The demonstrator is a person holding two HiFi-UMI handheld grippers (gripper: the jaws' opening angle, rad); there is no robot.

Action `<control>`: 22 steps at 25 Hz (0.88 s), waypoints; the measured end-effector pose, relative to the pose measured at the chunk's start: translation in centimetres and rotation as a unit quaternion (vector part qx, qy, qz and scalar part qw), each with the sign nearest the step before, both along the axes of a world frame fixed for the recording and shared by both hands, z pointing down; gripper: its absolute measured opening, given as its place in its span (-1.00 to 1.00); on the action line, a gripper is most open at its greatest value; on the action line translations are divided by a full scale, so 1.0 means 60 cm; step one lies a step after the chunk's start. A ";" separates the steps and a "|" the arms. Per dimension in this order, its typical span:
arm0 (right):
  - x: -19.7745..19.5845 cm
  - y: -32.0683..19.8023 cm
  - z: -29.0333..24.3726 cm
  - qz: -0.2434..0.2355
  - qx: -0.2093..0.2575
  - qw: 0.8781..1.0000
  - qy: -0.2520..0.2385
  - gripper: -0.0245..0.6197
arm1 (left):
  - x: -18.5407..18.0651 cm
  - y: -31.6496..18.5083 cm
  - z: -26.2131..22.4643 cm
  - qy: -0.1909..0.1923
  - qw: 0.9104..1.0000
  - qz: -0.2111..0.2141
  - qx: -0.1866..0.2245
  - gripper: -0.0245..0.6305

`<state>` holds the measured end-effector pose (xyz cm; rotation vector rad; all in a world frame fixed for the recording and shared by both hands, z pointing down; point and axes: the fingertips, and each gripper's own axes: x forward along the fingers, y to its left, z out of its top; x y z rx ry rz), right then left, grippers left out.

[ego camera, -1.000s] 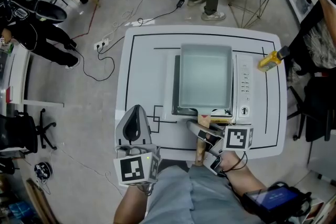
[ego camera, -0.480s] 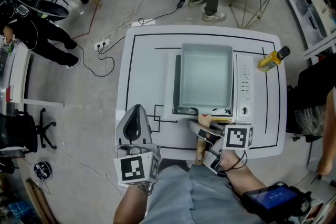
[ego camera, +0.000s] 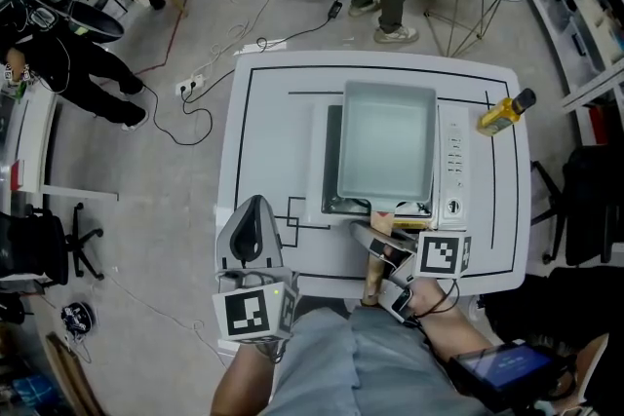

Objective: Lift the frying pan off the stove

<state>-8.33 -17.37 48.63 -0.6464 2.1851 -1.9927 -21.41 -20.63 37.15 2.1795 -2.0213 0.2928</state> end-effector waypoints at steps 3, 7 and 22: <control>0.005 -0.001 -0.002 0.003 0.005 1.000 0.015 -0.61 | -0.001 0.000 -0.002 0.004 1.000 0.002 0.004 -0.87; 0.007 -0.002 -0.018 0.008 0.010 1.000 0.018 -0.61 | 0.003 0.001 -0.005 0.013 1.000 0.009 0.010 -0.87; 0.034 0.018 -0.152 0.007 0.071 0.997 0.005 -0.61 | 0.049 0.018 -0.036 0.046 0.997 0.041 0.041 -0.87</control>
